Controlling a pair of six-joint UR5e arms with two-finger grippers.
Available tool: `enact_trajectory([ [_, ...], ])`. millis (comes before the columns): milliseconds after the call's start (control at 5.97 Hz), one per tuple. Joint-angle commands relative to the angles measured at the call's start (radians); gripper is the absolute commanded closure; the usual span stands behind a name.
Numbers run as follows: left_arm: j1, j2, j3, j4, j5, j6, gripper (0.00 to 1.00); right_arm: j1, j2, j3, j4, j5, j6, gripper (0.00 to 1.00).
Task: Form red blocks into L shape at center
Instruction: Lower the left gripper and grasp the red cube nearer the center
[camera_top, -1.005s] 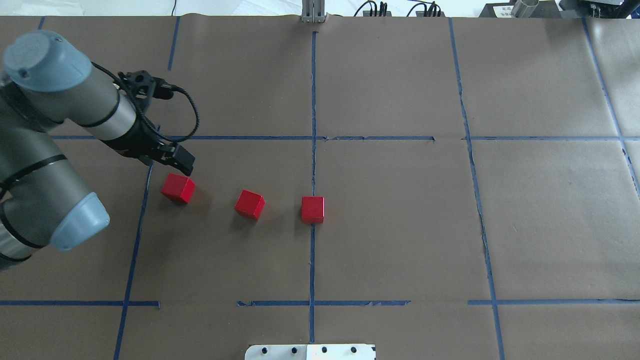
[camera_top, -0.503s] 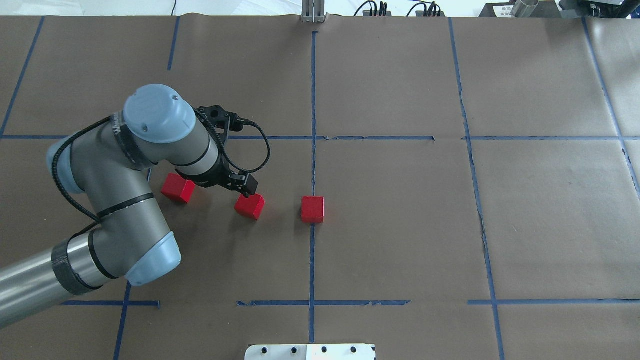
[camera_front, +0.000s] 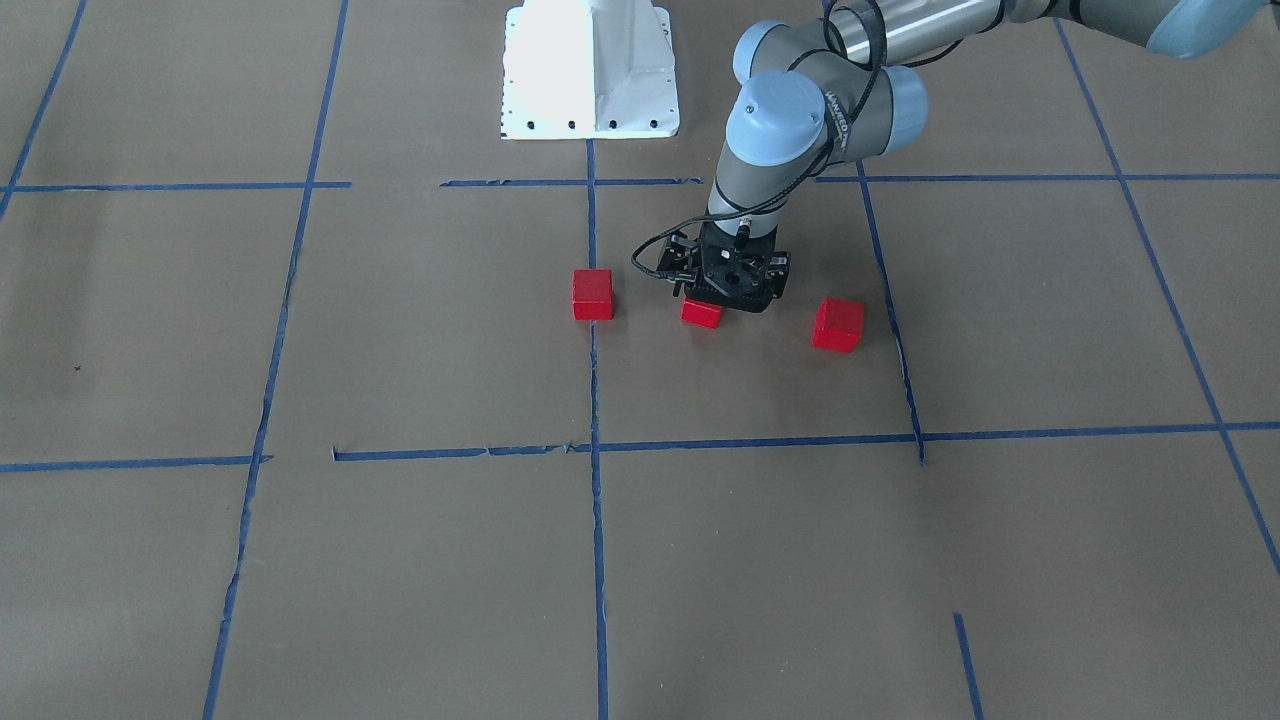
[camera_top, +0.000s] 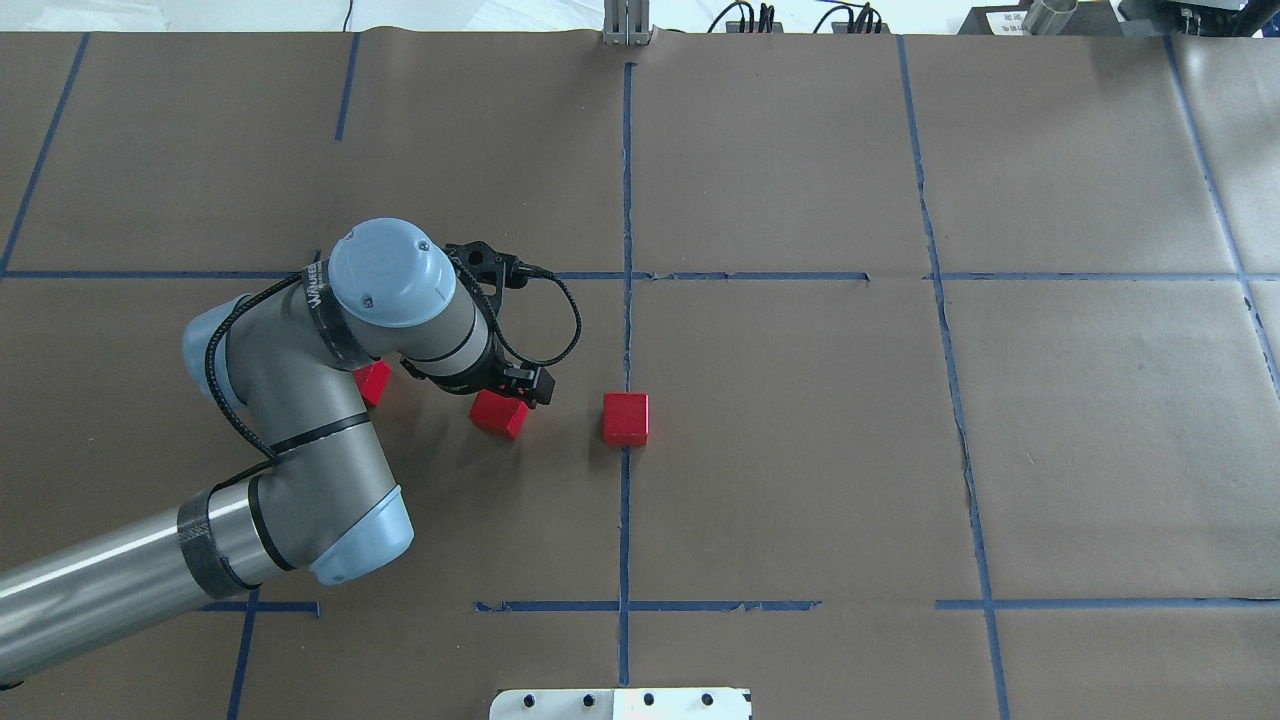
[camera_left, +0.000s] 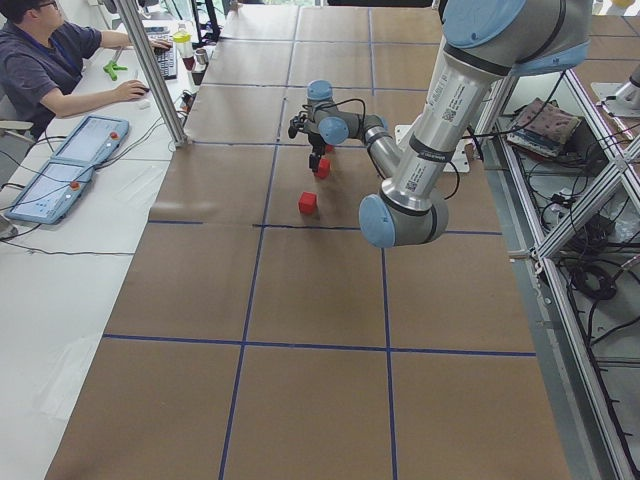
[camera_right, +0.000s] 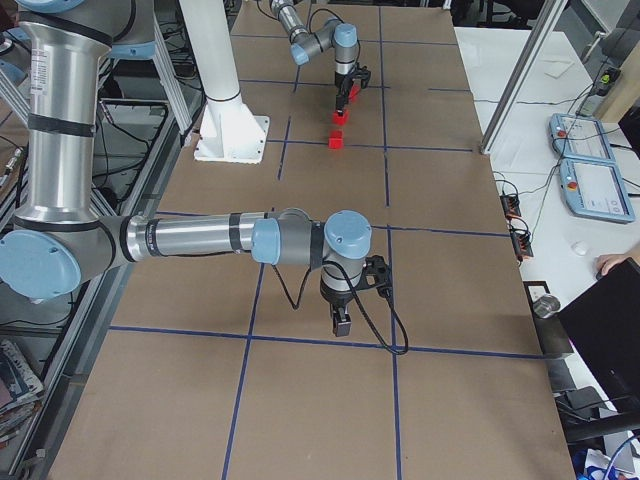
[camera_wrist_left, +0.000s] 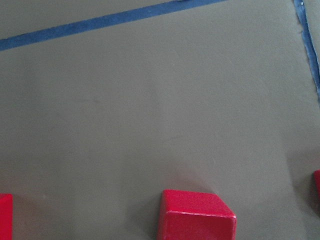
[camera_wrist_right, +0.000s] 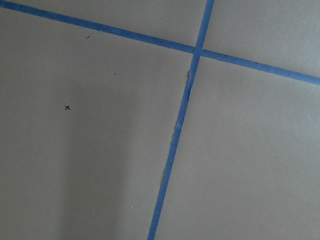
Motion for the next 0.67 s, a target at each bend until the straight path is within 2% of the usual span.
enact_trajectory([
  [0,0.019,-0.012,0.048,-0.026,0.001,-0.008,0.00,0.000,0.000,-0.003,0.000,0.000,0.000,0.00],
  [168,0.022,-0.012,0.059,-0.026,0.001,-0.008,0.09,0.000,0.000,-0.006,0.000,0.000,0.001,0.00],
  [335,0.022,-0.014,0.059,-0.027,0.001,-0.008,0.27,0.000,0.000,-0.006,0.000,0.000,0.000,0.00],
  [503,0.022,-0.015,0.059,-0.024,0.001,-0.010,0.50,0.000,0.000,-0.007,-0.002,0.000,0.000,0.00],
])
